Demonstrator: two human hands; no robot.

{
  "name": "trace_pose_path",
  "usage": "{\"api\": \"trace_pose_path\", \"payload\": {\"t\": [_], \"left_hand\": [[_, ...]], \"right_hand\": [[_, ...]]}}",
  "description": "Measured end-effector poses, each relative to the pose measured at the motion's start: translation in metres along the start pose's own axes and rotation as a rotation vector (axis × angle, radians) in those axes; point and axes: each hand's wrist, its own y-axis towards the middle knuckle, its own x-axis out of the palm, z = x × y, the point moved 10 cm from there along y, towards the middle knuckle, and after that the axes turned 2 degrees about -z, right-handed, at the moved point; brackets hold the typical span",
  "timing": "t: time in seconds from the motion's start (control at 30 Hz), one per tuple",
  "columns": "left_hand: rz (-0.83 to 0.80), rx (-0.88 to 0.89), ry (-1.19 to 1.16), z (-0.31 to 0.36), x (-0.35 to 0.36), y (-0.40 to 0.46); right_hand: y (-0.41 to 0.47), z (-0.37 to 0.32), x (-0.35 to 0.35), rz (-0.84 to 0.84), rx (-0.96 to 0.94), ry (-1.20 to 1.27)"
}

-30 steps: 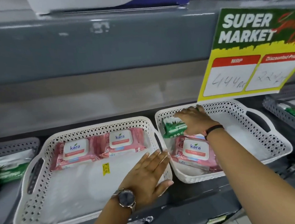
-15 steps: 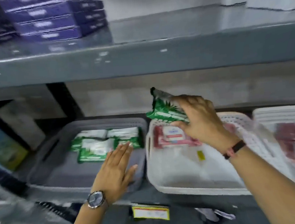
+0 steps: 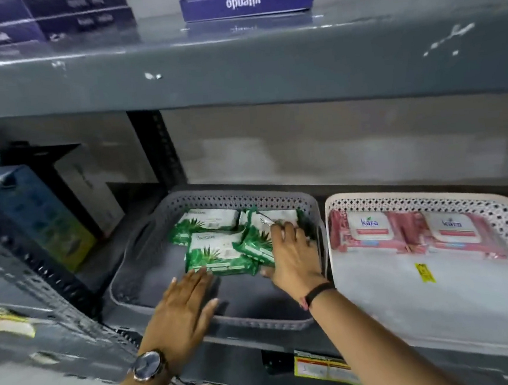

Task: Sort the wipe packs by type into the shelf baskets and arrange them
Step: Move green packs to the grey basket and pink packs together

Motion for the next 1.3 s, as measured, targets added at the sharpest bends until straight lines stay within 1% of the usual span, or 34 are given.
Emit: {"api": "trace_pose_path", "payload": {"t": [0.1, 0.13, 0.2, 0.3, 0.43, 0.57, 0.67, 0.73, 0.8, 0.9, 1.0, 1.13, 1.3], "left_hand": [[0.014, 0.012, -0.033, 0.015, -0.008, 0.006], [0.029, 0.023, -0.05, 0.025, -0.011, 0.011], [0.062, 0.052, -0.082, 0.051, -0.021, 0.023], [0.108, 0.165, -0.143, 0.111, -0.033, 0.048], [0.127, 0.351, -0.191, 0.21, -0.03, 0.078], [0.114, 0.505, -0.213, 0.316, -0.018, 0.097], [0.091, 0.617, -0.244, 0.387, -0.011, 0.102], [0.08, 0.683, -0.244, 0.43, -0.005, 0.102], [0.051, 0.749, -0.245, 0.466, 0.002, 0.098], [-0.001, 0.806, -0.189, 0.502, 0.021, 0.091], [-0.067, 0.814, -0.183, 0.513, 0.038, 0.086], [-0.068, 0.783, -0.174, 0.514, 0.041, 0.086], [-0.069, 0.787, -0.164, 0.512, 0.038, 0.084]], "right_hand": [[-0.003, 0.004, -0.003, -0.111, -0.068, 0.088], [-0.006, 0.007, -0.012, -0.105, -0.094, 0.098], [-0.013, 0.014, -0.034, -0.043, -0.145, 0.131], [-0.028, 0.053, -0.078, 0.089, -0.152, 0.174], [-0.056, 0.153, -0.13, 0.231, -0.056, 0.2], [-0.095, 0.284, -0.153, 0.267, 0.17, 0.158], [-0.128, 0.373, -0.152, 0.207, 0.337, 0.064], [-0.151, 0.423, -0.142, 0.085, 0.424, -0.008], [-0.171, 0.457, -0.124, -0.08, 0.441, -0.036], [-0.193, 0.482, -0.095, -0.268, 0.425, 0.048], [-0.204, 0.487, -0.079, -0.321, 0.402, 0.118], [-0.206, 0.487, -0.083, -0.23, 0.373, 0.143], [-0.208, 0.479, -0.105, -0.085, 0.381, 0.002]]}}
